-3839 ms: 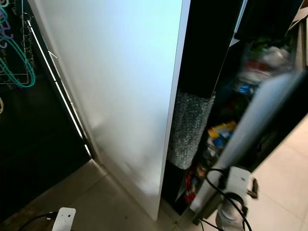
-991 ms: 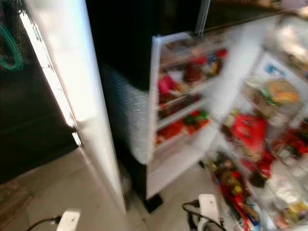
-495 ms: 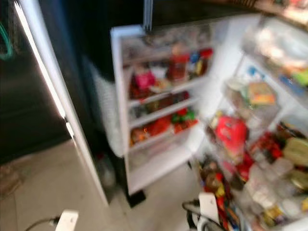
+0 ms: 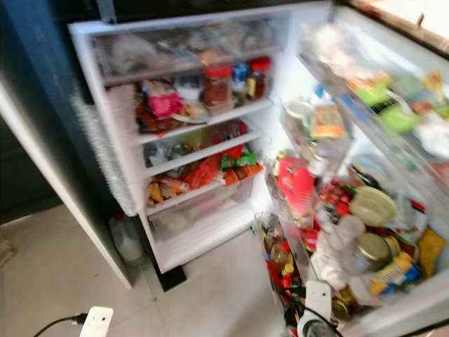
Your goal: Restocking fridge
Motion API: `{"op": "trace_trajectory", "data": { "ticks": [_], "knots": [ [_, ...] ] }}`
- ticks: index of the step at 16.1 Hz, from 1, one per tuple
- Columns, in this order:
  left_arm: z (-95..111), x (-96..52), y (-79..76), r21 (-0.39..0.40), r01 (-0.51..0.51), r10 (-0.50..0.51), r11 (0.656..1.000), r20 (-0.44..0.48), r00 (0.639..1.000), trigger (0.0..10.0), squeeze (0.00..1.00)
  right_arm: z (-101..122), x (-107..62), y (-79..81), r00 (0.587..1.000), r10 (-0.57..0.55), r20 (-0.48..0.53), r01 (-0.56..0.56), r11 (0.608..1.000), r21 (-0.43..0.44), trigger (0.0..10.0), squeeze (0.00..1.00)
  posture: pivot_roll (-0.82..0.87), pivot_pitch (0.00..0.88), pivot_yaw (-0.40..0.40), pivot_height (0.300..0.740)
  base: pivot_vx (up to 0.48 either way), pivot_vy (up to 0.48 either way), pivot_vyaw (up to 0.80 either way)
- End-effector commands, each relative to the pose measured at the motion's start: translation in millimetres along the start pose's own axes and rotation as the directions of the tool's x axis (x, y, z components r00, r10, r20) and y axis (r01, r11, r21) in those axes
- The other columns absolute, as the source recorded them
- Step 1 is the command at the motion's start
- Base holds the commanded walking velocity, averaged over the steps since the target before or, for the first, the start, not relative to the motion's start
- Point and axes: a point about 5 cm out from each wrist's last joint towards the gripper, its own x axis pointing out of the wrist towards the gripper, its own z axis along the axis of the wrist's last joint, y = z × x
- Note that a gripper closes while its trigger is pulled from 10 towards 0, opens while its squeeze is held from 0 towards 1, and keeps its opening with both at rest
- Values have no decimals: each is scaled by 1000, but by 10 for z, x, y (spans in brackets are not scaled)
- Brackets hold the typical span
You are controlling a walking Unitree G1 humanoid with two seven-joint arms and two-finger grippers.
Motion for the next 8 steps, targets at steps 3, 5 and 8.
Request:
{"op": "trace_trajectory", "data": {
  "ticks": [3,5,8],
  "knots": [
    [6,1,-10,18,-1,1,1000,-3,1000,10000,0,54,-6,-98,998,-42,38,41,999,29,10000,0,71,3,-27,740,0,0,0],
    [6,1,-9,18,0,0,1000,-2,1000,10000,0,63,-6,-97,998,-43,47,42,999,27,10000,0,71,3,-27,740,0,0,0],
    [10,1,-12,16,0,0,1000,-1,1000,10000,0,90,-7,-107,996,-54,68,55,998,-9,10000,0,74,1,-28,740,0,0,0]
  ]
}}
